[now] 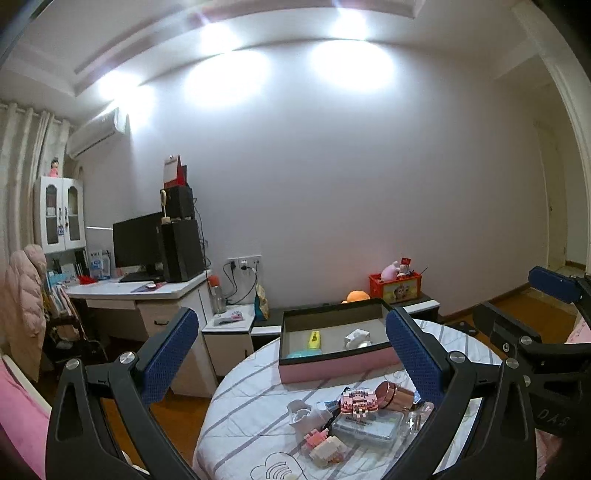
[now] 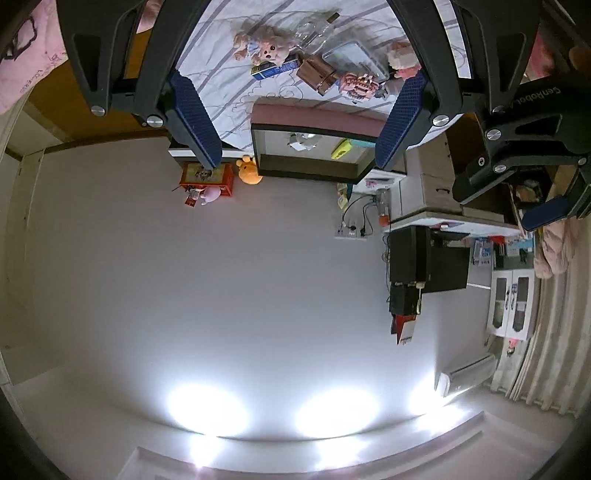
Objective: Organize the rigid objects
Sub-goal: 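Withdraw both tools from the box back over the remaining items, then grasp the pink-white block figure with the left gripper while the right grasps the clear bottle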
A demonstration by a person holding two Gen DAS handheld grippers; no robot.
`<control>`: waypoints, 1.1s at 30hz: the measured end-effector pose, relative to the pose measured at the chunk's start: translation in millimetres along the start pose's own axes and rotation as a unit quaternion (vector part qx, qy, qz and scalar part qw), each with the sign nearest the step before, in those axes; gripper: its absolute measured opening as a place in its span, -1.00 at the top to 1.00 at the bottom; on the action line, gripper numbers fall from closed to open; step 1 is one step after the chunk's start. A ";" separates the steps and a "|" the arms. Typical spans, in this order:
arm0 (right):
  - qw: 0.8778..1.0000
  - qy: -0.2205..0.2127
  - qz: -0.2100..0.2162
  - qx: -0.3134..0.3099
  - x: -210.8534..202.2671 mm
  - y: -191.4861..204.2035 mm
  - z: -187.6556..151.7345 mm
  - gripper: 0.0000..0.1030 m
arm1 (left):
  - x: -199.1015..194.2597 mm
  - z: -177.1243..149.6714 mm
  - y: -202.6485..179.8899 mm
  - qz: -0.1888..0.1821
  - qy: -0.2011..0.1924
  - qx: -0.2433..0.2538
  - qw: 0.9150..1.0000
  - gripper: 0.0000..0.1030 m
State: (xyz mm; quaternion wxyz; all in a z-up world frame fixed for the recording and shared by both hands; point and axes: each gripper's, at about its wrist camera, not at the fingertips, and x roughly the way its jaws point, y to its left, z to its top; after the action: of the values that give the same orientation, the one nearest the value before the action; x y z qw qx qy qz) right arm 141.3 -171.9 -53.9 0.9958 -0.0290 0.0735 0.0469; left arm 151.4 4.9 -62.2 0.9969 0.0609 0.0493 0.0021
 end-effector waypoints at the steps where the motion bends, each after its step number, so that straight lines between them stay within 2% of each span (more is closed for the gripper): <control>1: 1.000 -0.001 -0.001 0.000 -0.8 -0.2 -0.5 -0.68 | -1.0 -0.9 -0.9 -0.002 -0.001 -0.002 1.000 -1.00; 16: 1.000 0.013 -0.013 -0.002 -3.1 -4.0 -16.1 -0.68 | 7.4 -18.1 -7.8 -0.015 0.019 -0.010 1.000 -1.00; 22: 0.998 0.054 0.001 0.007 15.9 -4.0 -36.9 -0.68 | 30.4 -46.7 -4.7 -0.040 0.079 -0.019 0.996 -1.00; 26: 0.995 0.095 0.006 0.007 32.3 -3.0 -59.9 -0.68 | 48.9 -76.0 -2.8 -0.060 0.134 -0.029 0.989 -1.00; 33: 0.987 0.161 0.002 0.014 63.8 -8.6 -102.7 -0.68 | 81.1 -122.3 -6.9 -0.066 0.210 -0.044 0.974 -1.00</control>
State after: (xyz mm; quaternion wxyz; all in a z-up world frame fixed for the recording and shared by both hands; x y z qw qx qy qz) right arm 190.2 -181.3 -164.3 0.9711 -0.0218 0.2338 0.0425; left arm 220.0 13.7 -191.8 0.9639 0.0120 0.2615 -0.0483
